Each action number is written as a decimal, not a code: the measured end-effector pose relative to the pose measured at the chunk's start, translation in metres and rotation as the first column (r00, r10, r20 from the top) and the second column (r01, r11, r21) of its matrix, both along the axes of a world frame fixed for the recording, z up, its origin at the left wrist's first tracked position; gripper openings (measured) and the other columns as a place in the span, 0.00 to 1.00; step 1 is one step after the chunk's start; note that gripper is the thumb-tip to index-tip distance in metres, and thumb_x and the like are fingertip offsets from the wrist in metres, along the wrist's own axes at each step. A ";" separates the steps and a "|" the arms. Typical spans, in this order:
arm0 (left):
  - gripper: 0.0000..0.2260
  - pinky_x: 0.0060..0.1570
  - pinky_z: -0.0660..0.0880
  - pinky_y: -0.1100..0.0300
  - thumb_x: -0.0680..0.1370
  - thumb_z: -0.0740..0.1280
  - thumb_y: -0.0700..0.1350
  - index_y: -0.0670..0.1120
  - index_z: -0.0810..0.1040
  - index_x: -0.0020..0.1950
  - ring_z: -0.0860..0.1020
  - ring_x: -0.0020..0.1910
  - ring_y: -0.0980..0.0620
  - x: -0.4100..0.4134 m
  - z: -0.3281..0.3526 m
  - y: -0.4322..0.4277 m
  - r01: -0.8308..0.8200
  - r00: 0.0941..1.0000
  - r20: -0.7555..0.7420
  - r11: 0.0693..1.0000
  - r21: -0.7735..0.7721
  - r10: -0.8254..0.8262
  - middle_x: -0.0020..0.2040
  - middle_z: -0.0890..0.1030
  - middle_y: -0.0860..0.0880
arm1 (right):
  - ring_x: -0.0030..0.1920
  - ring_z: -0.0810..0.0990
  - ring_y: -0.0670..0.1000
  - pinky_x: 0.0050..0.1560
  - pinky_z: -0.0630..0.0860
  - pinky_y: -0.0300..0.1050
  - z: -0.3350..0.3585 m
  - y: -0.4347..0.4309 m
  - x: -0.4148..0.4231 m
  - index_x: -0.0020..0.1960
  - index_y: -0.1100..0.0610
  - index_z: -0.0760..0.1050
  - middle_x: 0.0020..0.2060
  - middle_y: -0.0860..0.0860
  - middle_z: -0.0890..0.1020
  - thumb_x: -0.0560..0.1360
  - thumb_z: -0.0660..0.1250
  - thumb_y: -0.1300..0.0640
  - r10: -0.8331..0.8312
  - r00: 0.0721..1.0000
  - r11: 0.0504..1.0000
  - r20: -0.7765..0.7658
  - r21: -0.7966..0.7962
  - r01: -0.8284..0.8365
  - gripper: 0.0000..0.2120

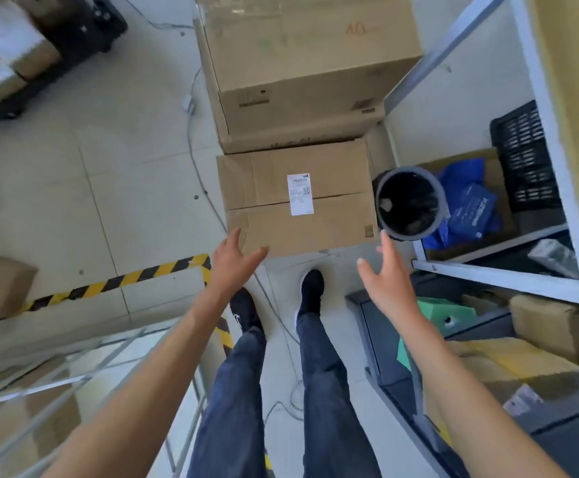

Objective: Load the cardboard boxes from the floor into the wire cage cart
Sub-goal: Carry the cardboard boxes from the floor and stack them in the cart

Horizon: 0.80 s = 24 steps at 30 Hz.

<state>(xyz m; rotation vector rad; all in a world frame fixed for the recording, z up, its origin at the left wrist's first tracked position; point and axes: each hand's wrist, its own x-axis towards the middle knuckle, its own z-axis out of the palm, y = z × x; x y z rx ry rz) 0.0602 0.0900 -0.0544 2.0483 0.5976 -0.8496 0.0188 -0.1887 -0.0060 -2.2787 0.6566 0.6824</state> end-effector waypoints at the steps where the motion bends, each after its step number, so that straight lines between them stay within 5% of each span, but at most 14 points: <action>1: 0.38 0.72 0.63 0.44 0.76 0.69 0.60 0.47 0.59 0.80 0.64 0.76 0.42 0.005 -0.023 0.002 -0.020 1.000 -0.023 1.000 0.009 0.020 0.77 0.66 0.42 | 0.75 0.65 0.53 0.69 0.68 0.58 -0.023 -0.006 0.007 0.81 0.43 0.46 0.76 0.50 0.65 0.80 0.62 0.45 -0.009 0.999 1.000 -0.035 0.000 0.009 0.36; 5: 0.37 0.65 0.69 0.49 0.75 0.71 0.58 0.46 0.60 0.80 0.69 0.72 0.43 0.020 -0.119 0.012 -0.088 0.993 -0.069 0.995 0.055 0.092 0.76 0.68 0.42 | 0.70 0.71 0.54 0.66 0.71 0.58 -0.123 -0.043 0.037 0.81 0.42 0.44 0.72 0.51 0.70 0.79 0.61 0.43 0.021 0.985 1.000 -0.173 0.010 -0.020 0.37; 14: 0.50 0.74 0.63 0.46 0.73 0.76 0.56 0.47 0.45 0.82 0.63 0.76 0.43 0.047 -0.283 0.017 -0.345 0.935 -0.069 0.937 0.060 0.349 0.79 0.60 0.39 | 0.75 0.66 0.59 0.70 0.67 0.53 -0.309 -0.131 0.115 0.82 0.50 0.49 0.78 0.55 0.63 0.79 0.64 0.47 0.119 0.934 0.985 -0.338 -0.075 -0.153 0.37; 19: 0.37 0.63 0.76 0.45 0.68 0.80 0.52 0.38 0.69 0.70 0.80 0.61 0.44 0.055 -0.335 0.015 -0.468 0.875 -0.139 0.884 0.009 0.464 0.63 0.79 0.39 | 0.71 0.69 0.62 0.68 0.67 0.52 -0.359 -0.152 0.130 0.80 0.54 0.54 0.75 0.59 0.64 0.76 0.69 0.40 -0.046 0.940 0.996 -0.339 -0.090 0.016 0.40; 24: 0.29 0.51 0.81 0.58 0.71 0.79 0.47 0.38 0.75 0.67 0.83 0.57 0.47 0.060 -0.359 0.019 -0.504 0.860 -0.110 0.864 -0.024 0.498 0.60 0.82 0.42 | 0.68 0.71 0.52 0.63 0.66 0.43 -0.382 -0.157 0.133 0.76 0.57 0.56 0.67 0.49 0.72 0.73 0.76 0.46 -0.204 0.941 0.973 -0.270 0.046 0.224 0.42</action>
